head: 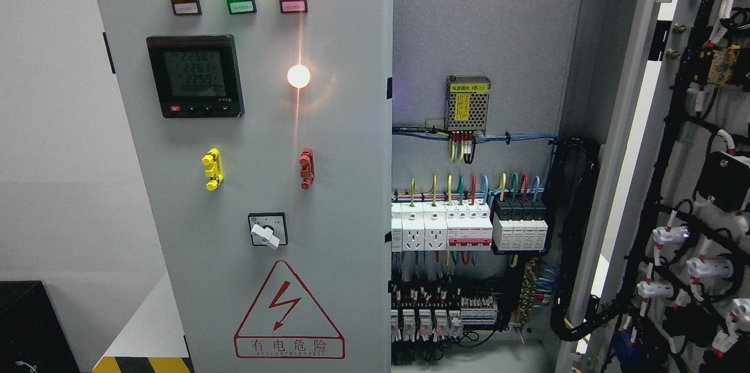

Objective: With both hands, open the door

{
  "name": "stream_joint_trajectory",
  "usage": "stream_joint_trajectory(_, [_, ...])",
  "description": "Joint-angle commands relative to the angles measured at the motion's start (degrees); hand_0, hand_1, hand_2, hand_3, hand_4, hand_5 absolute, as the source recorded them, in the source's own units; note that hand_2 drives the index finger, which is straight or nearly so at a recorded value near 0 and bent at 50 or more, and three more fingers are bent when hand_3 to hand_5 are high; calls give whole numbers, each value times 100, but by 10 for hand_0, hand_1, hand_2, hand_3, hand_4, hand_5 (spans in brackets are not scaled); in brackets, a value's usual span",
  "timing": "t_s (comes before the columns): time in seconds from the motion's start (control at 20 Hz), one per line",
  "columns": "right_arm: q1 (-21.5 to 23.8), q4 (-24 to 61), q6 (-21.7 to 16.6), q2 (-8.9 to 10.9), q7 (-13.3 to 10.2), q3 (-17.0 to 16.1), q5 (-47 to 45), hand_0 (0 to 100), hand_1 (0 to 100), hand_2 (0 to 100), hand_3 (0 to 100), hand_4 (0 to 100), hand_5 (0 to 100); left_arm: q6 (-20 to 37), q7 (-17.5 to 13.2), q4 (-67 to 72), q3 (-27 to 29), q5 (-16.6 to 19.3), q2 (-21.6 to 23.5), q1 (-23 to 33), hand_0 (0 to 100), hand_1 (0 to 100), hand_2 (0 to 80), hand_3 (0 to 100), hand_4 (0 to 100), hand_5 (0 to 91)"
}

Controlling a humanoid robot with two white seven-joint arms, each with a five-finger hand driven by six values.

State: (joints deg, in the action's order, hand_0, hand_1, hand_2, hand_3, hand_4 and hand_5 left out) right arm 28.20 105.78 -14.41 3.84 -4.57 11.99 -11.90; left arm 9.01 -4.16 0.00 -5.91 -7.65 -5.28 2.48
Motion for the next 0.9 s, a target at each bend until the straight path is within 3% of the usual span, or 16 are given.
stream_joint_trajectory(0.0, [-700,1094,-27,100,44,426,-216,194,0,0,0,0,0,4,21,-123,11,1,-35,-2,0,0,0,0,0,0])
stream_joint_trajectory(0.25, [-1246,1120,0,-260,44,576,-216,194,0,0,0,0,0,40,-32,-149,11,-8,-35,-2,0,0,0,0,0,0])
stream_joint_trajectory(0.5, [-1826,1059,52,-269,-9,787,-216,194,0,0,0,0,0,57,-41,-166,19,-17,-35,-10,0,0,0,0,0,0])
stream_joint_trajectory(0.7, [-2266,962,718,-392,-9,910,-216,194,0,0,0,0,0,66,-50,-167,20,-17,-44,-10,0,0,0,0,0,0])
stream_joint_trajectory(0.85, [-2608,910,931,-576,-9,910,-163,194,0,0,0,0,0,66,-50,-175,20,-17,-44,-10,0,0,0,0,0,0])
